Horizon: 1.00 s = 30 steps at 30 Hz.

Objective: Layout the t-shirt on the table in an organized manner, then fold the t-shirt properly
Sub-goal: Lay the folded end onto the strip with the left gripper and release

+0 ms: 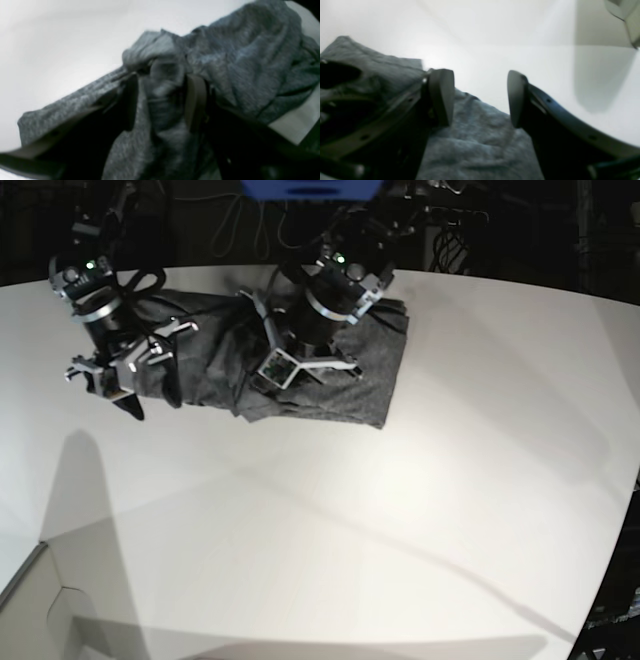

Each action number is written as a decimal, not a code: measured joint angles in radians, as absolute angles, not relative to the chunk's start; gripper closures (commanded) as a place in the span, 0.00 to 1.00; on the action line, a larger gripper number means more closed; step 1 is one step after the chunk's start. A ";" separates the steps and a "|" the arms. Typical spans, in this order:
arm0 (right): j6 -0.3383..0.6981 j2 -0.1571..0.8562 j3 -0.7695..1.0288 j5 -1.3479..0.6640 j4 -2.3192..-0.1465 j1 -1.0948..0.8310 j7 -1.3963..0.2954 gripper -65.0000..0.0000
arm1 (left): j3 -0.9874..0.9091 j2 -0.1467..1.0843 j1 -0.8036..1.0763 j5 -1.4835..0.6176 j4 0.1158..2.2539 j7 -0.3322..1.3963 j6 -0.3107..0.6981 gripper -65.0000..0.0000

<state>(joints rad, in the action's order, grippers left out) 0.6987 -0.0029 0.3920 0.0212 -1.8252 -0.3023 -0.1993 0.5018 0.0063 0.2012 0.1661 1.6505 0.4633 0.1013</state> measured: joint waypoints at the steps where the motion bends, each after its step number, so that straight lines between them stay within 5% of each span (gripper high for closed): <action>1: 0.699 -0.003 0.402 0.021 -1.825 -0.302 -0.199 0.48 | 0.508 0.021 0.203 0.160 1.652 0.464 0.101 0.55; 7: 0.698 -0.062 0.527 0.019 -1.825 -0.252 -0.199 0.48 | 0.596 0.072 0.154 0.160 1.628 0.303 0.097 0.55; 16: 0.699 -0.091 0.688 0.021 -1.826 -0.189 -0.199 0.48 | 0.701 0.062 0.120 0.160 1.596 0.308 0.097 0.56; 26: 0.699 -0.097 0.693 0.019 -1.825 -0.195 -0.199 0.48 | 0.408 0.049 0.173 0.153 1.745 0.285 -0.176 0.56; 30: 0.699 -0.097 0.691 0.020 -1.825 -0.195 -0.199 0.48 | 0.410 0.023 0.163 0.150 1.613 0.319 -0.139 0.56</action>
<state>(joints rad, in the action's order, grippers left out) 0.6991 -0.0971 0.6907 0.0200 -1.8252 -0.1947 -0.1986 0.4103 0.0235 0.1631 0.1505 1.6131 0.3191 -0.1390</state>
